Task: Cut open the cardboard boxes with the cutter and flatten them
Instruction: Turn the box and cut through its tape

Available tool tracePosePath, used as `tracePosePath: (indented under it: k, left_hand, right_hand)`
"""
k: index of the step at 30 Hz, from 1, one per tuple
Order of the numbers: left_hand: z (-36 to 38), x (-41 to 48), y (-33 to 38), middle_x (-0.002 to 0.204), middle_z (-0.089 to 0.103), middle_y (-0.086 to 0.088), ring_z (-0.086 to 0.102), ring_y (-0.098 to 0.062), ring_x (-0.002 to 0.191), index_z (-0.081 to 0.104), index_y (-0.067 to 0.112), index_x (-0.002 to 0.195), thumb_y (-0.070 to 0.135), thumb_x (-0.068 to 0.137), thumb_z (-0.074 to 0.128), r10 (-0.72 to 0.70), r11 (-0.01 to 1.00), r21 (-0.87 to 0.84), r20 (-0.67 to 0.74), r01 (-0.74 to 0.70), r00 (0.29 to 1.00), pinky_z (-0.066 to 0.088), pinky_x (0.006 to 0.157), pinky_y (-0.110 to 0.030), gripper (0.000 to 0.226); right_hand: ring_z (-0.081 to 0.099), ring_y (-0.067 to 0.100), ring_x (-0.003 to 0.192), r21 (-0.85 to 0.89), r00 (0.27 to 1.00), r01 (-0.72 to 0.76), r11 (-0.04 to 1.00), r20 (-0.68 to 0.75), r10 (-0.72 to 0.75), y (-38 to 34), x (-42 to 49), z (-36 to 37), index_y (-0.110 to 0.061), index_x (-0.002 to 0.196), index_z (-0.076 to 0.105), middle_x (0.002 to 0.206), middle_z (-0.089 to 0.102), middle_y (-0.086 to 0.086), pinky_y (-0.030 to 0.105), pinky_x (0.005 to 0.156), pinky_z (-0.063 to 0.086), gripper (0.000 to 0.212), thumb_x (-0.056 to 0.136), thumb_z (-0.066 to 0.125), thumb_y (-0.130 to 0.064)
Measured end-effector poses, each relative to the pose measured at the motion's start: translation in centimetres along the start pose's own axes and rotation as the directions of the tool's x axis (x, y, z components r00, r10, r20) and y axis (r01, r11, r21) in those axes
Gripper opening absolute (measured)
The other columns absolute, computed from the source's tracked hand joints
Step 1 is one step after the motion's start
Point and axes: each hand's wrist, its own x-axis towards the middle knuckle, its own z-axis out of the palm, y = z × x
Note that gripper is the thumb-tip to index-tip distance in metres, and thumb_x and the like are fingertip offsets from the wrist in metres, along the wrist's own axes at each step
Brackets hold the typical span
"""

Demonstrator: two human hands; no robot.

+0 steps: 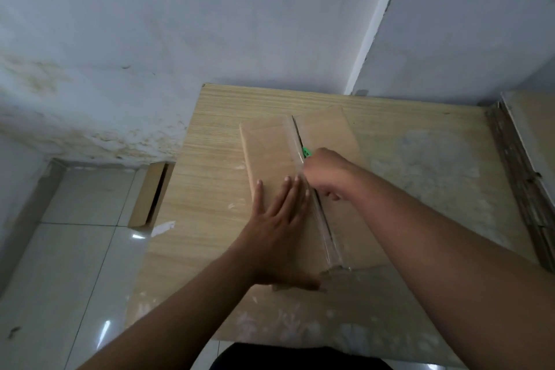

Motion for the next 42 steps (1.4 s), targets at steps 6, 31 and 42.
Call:
tracePosePath:
  k: [6, 31, 42]
  left_hand:
    - [0.6, 2.3, -1.0, 0.168, -0.024, -0.016, -0.030, -0.029, 0.154, -0.014, 0.009, 0.163, 0.106, 0.058, 0.033, -0.049, 0.998, 0.035, -0.031, 0.050, 0.998, -0.009, 0.120, -0.068, 0.150]
    - [-3.3, 9.7, -4.0, 0.173, 0.009, -0.003, 0.003, -0.024, 0.160, 0.027, 0.035, 0.157, 0.101, 0.063, 0.045, 0.173, 0.975, 0.147, -0.047, -0.164, 0.984, -0.004, 0.117, -0.076, 0.116]
    - [-7.8, 12.6, -3.6, 0.173, -0.001, -0.005, 0.003, -0.022, 0.159, 0.014, 0.030, 0.161, 0.096, 0.059, 0.062, 0.205, 0.926, 0.258, 0.267, -0.275, 0.942, -0.006, 0.116, -0.077, 0.131]
  right_hand:
    - [0.052, 0.025, 0.050, -0.216, 0.999, 0.023, 0.976, 0.036, -0.015, 0.7, -0.5, -0.2, 0.004, 0.082, 0.062, 0.064, 0.054, 0.020, 0.024, 0.049, 0.040, 0.028, 0.099, 0.041, -0.004]
    - [0.070, 0.030, 0.094, -0.359, 0.995, 0.073, 0.931, 0.093, -0.042, 8.7, -9.5, 1.3, -0.001, 0.081, 0.058, 0.105, 0.071, 0.018, 0.023, 0.041, 0.041, 0.017, 0.095, 0.049, 0.000]
    - [0.058, 0.035, 0.117, -0.073, 0.999, 0.025, 0.997, -0.019, -0.027, 9.3, -9.7, 3.0, 0.004, 0.124, 0.058, 0.085, 0.051, 0.008, 0.029, 0.079, 0.040, 0.030, 0.103, 0.037, -0.004]
